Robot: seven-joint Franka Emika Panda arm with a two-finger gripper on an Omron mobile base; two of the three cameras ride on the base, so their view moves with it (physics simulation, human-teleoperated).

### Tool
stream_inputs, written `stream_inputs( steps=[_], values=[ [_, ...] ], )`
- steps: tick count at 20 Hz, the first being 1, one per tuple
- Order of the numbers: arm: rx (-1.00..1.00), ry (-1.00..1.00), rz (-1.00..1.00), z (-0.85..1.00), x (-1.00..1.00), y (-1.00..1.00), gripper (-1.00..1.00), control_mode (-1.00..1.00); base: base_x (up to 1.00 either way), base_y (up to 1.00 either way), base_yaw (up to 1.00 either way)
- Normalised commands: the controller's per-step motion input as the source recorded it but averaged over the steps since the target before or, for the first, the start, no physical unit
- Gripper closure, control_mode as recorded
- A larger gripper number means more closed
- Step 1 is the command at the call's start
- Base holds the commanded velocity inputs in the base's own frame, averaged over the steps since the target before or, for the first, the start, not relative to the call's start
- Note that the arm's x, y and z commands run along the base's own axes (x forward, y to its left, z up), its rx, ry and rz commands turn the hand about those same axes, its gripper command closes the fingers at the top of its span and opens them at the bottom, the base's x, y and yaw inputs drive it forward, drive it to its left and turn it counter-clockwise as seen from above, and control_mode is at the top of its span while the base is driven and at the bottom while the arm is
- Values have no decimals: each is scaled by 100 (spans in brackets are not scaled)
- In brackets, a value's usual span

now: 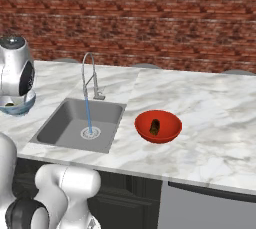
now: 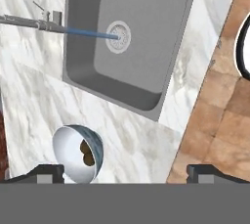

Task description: Pick the kiwis from the sink and place them in one bowl. Place the sweet potato in the other bowl. Then turn off the sink faucet.

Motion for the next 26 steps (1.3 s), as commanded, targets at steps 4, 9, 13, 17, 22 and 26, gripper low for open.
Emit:
stream_inputs(
  steps=[4,9,13,17,22,26],
  values=[
    [5,-14,-3,0,-1,-54,-100,-100,0,0,0],
    [16,-16,-1,6,-24,-51,-100,-100,0,0,0],
    [16,-15,-3,2,-29,-54,-100,-100,0,0,0],
    [14,-13,-4,0,-4,-51,-100,-100,0,0,0],
    [4,-2,-7,0,0,-49,-100,-100,0,0,0],
    [8,0,-9,0,3,-45,-100,-100,0,0,0]
  ],
)
